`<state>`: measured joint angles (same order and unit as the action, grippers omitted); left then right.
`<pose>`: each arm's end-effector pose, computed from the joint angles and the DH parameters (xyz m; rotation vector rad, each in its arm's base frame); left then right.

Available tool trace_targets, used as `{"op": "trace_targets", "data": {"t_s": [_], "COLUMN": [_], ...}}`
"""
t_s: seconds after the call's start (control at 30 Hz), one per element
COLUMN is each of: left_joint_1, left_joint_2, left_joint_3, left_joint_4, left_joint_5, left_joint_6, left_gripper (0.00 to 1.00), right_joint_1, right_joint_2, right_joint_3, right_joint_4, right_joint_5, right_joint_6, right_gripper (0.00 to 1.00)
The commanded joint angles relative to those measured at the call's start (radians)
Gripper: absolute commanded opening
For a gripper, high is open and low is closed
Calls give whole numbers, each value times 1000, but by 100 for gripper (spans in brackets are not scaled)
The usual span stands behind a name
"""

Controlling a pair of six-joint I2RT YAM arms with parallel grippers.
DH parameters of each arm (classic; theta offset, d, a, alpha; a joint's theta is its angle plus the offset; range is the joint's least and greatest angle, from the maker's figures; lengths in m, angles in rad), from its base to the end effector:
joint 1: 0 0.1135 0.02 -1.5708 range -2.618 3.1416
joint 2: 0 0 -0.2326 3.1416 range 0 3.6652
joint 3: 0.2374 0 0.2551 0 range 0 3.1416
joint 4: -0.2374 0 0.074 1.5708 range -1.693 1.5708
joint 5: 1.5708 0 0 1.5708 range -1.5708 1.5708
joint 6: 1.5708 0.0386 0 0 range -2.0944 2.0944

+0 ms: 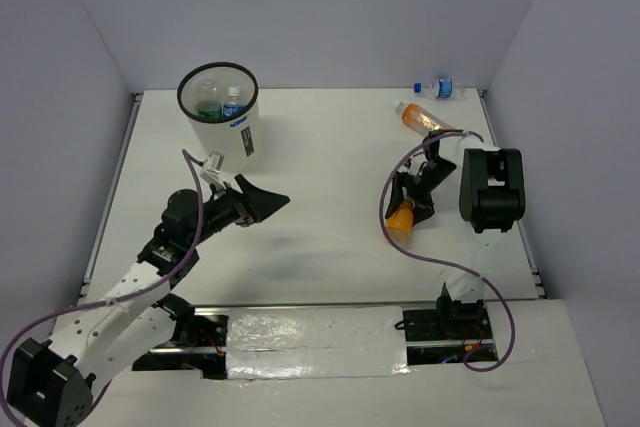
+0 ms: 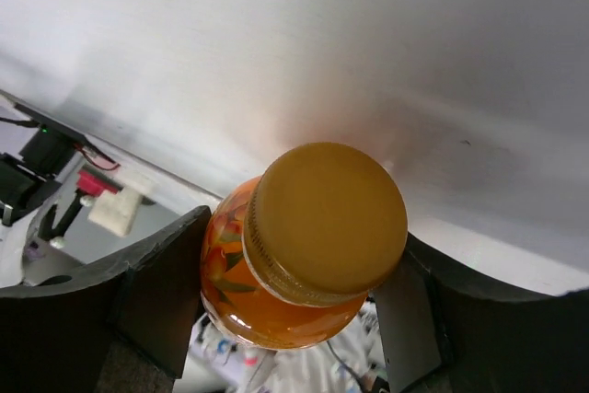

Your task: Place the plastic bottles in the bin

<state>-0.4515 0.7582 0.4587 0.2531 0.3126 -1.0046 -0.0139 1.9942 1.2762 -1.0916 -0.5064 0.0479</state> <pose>0.1895 -0.1051 0.2525 -0.2283 1.7848 -1.3396 0.3165 0.0143 0.1029 -0.1740 -2.8055 -0.7211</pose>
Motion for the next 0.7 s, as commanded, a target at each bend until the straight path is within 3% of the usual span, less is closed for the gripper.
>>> {"op": "trace_targets", "data": {"t_s": [0.0,0.17,0.4,0.67], "left_joint_1": [-39,-139,-272,-312], "left_joint_2": [85,231,521,711], "left_joint_3": [-37,20,239,417], "left_joint_4": [271,353,402,400], "left_joint_5": [94,56,20,-15], "left_joint_6": [-84,-77,-23,1], "left_gripper": [99,99,99,99], "right_joint_1": [0,46,155,276], "right_joint_2": [-63,-162,-288,-400], "right_joint_3": [141,271,316,319], "right_joint_4": [10,53,165,251], "right_joint_5": [-82,-109,-176,-187], "right_joint_6": [-43,-143,-137,-91], "right_gripper": [32,27,26,26]}}
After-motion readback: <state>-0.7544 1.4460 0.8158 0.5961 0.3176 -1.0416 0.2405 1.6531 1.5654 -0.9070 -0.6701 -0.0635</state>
